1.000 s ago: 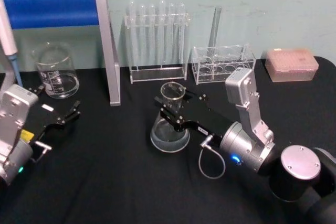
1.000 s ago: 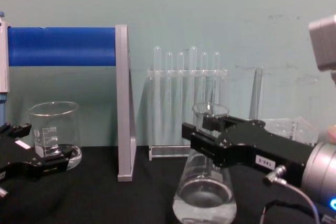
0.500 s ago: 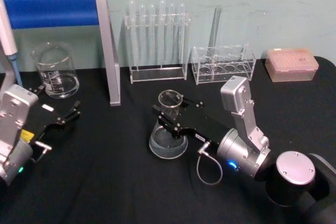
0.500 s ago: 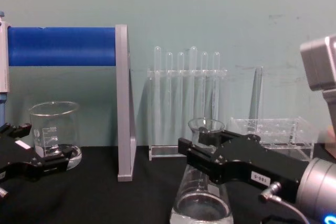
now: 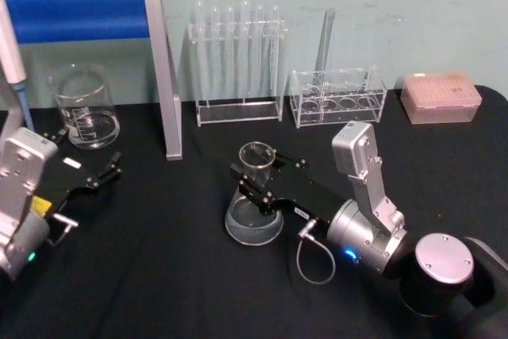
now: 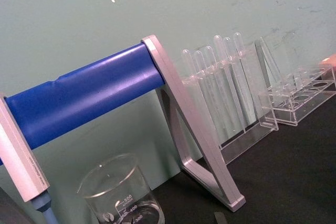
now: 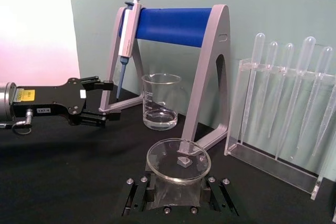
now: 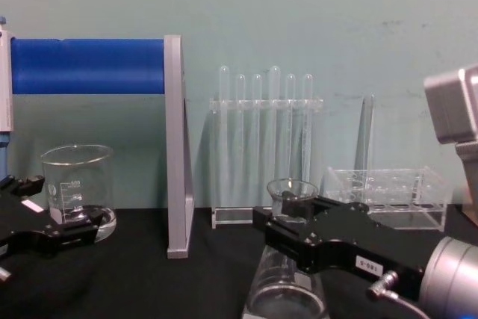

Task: Grasp the erlenmeyer flask with one hand, shake it three times, then place it back.

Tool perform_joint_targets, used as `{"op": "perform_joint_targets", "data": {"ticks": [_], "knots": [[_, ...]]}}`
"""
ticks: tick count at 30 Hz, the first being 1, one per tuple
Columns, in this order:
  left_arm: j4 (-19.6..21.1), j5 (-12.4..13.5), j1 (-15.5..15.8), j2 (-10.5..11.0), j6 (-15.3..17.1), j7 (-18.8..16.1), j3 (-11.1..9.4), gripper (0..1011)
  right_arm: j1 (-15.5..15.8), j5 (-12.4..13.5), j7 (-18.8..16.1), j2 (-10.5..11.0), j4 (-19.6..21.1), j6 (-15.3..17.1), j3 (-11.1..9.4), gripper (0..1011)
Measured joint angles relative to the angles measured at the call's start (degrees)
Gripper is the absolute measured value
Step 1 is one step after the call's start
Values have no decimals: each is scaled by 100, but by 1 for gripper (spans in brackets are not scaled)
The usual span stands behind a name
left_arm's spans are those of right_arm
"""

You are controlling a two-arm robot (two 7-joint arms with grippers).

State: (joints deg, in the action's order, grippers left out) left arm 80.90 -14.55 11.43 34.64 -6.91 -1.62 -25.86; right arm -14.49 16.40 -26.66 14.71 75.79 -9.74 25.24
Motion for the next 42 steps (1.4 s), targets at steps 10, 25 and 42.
{"op": "perform_joint_targets", "data": {"ticks": [10, 25, 42], "knots": [[0, 0, 0, 0, 0, 0, 0, 1001, 26, 18, 1, -17, -32, 31, -8, 456], [0, 0, 0, 0, 0, 0, 0, 1001, 47, 18, 24, -12, -13, 72, -12, 456], [0, 0, 0, 0, 0, 0, 0, 1001, 45, 20, 23, -12, -7, 71, -12, 728]]}}
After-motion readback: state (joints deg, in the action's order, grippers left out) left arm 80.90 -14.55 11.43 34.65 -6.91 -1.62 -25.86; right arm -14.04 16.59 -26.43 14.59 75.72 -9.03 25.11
